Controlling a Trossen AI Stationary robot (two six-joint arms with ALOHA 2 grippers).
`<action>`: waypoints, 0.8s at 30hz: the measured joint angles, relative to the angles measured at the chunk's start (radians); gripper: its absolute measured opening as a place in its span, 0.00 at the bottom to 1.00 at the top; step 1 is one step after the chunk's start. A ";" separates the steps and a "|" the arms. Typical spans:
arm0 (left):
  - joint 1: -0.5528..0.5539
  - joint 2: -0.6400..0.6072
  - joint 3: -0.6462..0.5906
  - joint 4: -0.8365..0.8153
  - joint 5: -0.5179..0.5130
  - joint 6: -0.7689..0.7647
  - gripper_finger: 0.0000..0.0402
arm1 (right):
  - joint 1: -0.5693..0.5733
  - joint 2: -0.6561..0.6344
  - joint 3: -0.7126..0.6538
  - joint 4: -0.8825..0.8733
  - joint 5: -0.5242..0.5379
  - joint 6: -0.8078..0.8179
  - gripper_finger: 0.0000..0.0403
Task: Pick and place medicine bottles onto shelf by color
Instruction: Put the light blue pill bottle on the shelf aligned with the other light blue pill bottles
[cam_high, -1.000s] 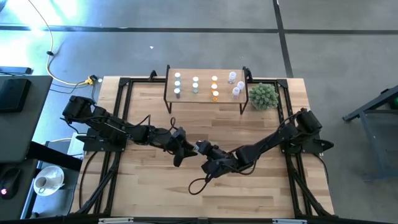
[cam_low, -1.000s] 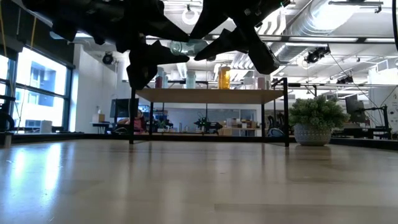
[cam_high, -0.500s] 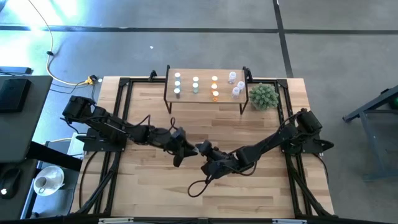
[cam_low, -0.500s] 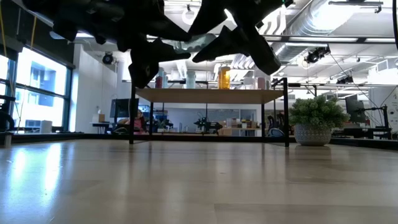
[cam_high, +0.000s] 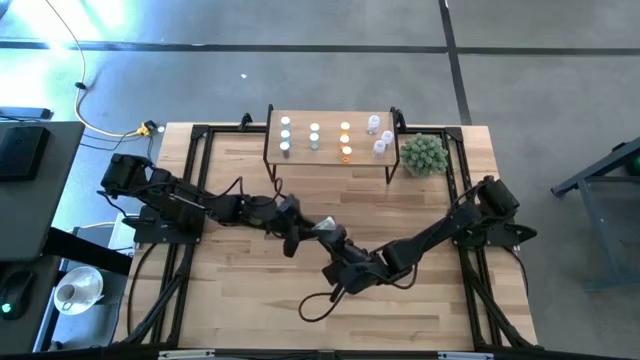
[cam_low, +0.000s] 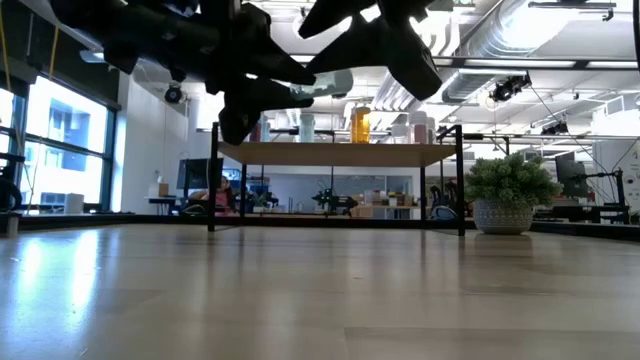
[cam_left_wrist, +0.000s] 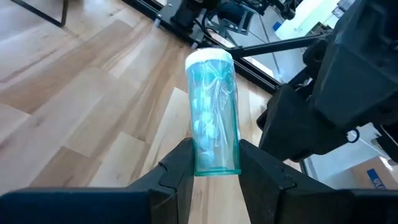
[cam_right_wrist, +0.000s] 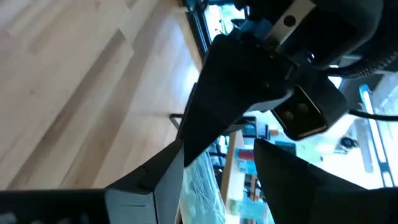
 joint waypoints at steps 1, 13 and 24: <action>0.004 0.000 0.000 0.000 0.000 0.006 0.25 | 0.000 0.000 0.000 0.000 0.013 0.000 0.46; 0.060 -0.040 0.000 0.001 -0.004 0.170 0.25 | -0.047 -0.042 0.000 0.115 0.146 0.043 0.46; 0.061 -0.151 -0.041 -0.001 -0.118 0.264 0.25 | -0.149 -0.254 0.000 0.114 -0.059 0.353 0.46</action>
